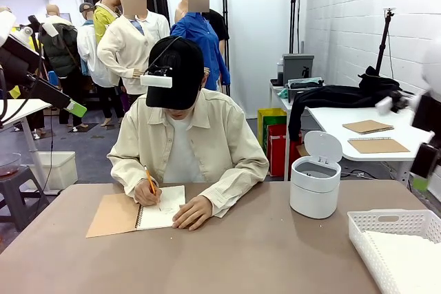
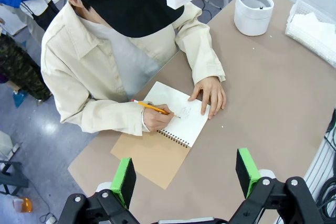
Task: Sort the paper based on its condition.
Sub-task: If a person hands you a paper, place it in the Organizing basket , and if it's crumpled, put it in the Trash can.
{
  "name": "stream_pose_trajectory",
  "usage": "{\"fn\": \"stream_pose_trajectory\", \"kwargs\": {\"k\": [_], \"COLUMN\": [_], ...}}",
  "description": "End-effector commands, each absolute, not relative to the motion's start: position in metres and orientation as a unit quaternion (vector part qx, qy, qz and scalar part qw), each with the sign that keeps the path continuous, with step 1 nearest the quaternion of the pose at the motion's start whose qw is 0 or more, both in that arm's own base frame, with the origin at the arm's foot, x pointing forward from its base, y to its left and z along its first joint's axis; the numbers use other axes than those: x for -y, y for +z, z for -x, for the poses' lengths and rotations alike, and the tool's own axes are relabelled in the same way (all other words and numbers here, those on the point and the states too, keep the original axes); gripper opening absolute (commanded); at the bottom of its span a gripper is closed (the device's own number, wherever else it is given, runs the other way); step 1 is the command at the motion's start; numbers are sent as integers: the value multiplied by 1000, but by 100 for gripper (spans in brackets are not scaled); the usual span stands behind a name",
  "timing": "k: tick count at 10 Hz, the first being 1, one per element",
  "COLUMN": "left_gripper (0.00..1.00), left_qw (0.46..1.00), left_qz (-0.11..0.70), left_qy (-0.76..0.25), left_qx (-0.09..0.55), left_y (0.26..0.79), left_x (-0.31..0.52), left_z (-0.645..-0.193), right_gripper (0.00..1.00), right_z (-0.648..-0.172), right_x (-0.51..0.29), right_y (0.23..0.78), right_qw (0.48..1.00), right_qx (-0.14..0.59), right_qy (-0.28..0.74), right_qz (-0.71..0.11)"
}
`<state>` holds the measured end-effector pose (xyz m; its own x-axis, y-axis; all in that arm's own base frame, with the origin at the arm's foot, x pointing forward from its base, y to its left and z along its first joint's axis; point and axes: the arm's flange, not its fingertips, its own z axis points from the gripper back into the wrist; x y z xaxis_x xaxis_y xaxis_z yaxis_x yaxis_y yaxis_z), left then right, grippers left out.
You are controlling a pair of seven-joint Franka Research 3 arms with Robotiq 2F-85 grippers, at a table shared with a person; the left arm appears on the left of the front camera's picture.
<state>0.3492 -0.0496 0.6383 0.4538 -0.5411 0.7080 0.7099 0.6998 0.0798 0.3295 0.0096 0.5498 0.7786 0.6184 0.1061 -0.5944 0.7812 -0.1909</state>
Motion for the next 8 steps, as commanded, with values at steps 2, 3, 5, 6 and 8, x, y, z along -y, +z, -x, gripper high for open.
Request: {"fn": "stream_pose_trajectory", "kwargs": {"k": [2,3,5,6,8], "left_gripper": [100,100,100,100,100], "left_qw": [845,845,845,845,845], "left_qz": [115,115,115,115,115], "left_qy": [-369,-369,-369,-369,-369], "left_qx": [369,369,369,369,369], "left_y": [638,638,638,638,638], "left_x": [49,49,49,49,49], "left_z": [-349,-349,-349,-349,-349], "right_gripper": [100,100,100,100,100], "right_z": [-348,-355,-374,-384,-396], "right_x": [-65,-80,-108,-121,-144], "right_y": [601,617,636,643,653], "right_qw": [879,863,838,825,812], "right_qx": [139,166,216,246,295], "right_qy": [423,454,490,505,503], "right_qz": [170,149,104,66,-1]}}
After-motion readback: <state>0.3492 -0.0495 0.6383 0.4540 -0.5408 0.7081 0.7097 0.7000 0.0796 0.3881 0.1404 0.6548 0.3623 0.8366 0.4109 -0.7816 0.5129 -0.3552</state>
